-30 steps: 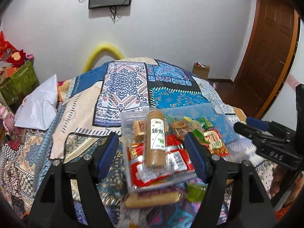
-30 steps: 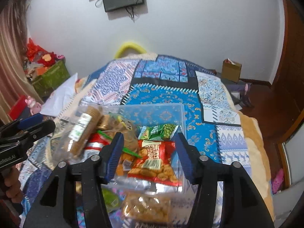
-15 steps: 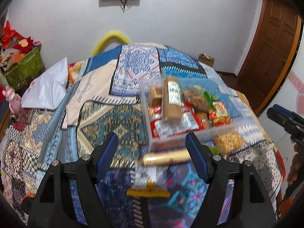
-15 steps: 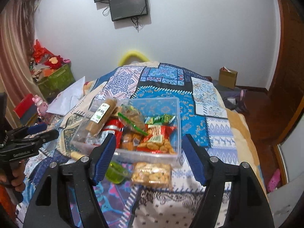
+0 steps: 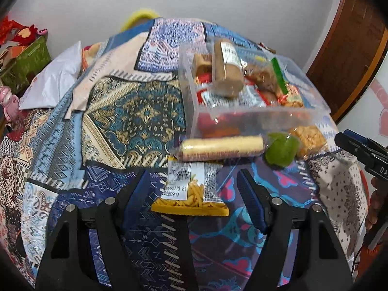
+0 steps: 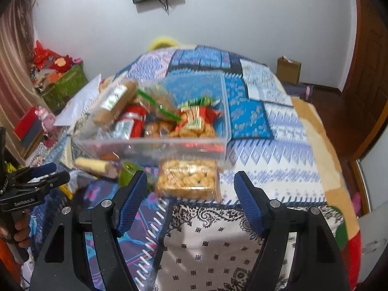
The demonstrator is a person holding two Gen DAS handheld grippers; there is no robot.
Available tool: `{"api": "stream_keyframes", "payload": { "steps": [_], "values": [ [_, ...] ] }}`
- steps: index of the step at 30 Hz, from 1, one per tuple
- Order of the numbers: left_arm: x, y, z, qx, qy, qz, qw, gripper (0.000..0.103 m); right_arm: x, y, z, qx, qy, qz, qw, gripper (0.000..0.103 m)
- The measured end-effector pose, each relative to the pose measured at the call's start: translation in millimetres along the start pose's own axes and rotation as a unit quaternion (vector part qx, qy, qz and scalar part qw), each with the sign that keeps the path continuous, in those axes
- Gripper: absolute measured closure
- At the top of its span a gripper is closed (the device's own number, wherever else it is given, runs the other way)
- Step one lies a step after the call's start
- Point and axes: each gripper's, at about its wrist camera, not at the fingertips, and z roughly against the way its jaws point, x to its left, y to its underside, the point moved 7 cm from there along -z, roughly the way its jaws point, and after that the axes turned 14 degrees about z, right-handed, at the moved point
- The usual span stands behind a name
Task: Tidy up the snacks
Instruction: 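Grasp the yellow-tray fries bag with left tool while right tool grasps the peanut-brittle bag, then carry the fries bag and peanut-brittle bag into the clear box and release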
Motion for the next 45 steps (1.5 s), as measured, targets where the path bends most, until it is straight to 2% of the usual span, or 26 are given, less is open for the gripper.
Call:
{"api": "stream_keyframes", "payload": {
  "steps": [10,12,13,16,22,27,29,34,39,45],
  "values": [
    [2.4,9.6,-30.9,0.023,-0.006,0.001,0.9997,0.030,8.7,10.2,-37.4,0.043,-0.007,0.017,0.999,0.032],
    [6.0,8.9,-35.6,0.025,-0.007,0.008,0.9996,0.032,10.1,11.2,-41.4,0.046,-0.010,0.017,0.999,0.030],
    [7.3,9.6,-37.9,0.027,-0.006,0.012,0.9995,0.036,10.4,11.6,-43.3,0.049,-0.007,0.019,0.999,0.026],
    [7.1,10.7,-37.1,0.017,-0.007,0.006,0.9998,0.037,10.2,11.6,-47.0,0.052,0.002,0.022,0.998,0.026],
    [7.5,14.7,-26.2,0.006,-0.003,0.002,1.0000,0.040,4.1,13.7,-53.8,0.062,-0.023,-0.005,0.998,0.026],
    [7.5,16.6,-9.5,-0.006,0.003,0.000,1.0000,0.041,2.2,17.9,-46.4,0.055,-0.028,-0.022,0.998,0.031],
    [7.1,17.3,-2.5,-0.010,0.004,-0.002,0.9999,0.048,4.2,20.2,-41.0,0.053,-0.025,-0.018,0.998,0.031],
    [6.7,17.5,14.2,-0.022,0.004,-0.001,0.9997,0.048,7.2,22.4,-21.4,0.038,-0.022,-0.015,0.999,0.032],
    [3.1,11.8,32.6,-0.041,0.013,0.001,0.9991,0.049,9.3,15.0,4.9,0.010,-0.014,-0.010,1.000,0.032],
    [-7.9,-11.0,59.8,-0.075,0.030,0.008,0.9967,0.049,5.2,-6.1,25.2,-0.026,-0.010,-0.010,1.000,0.032]
  ]
}}
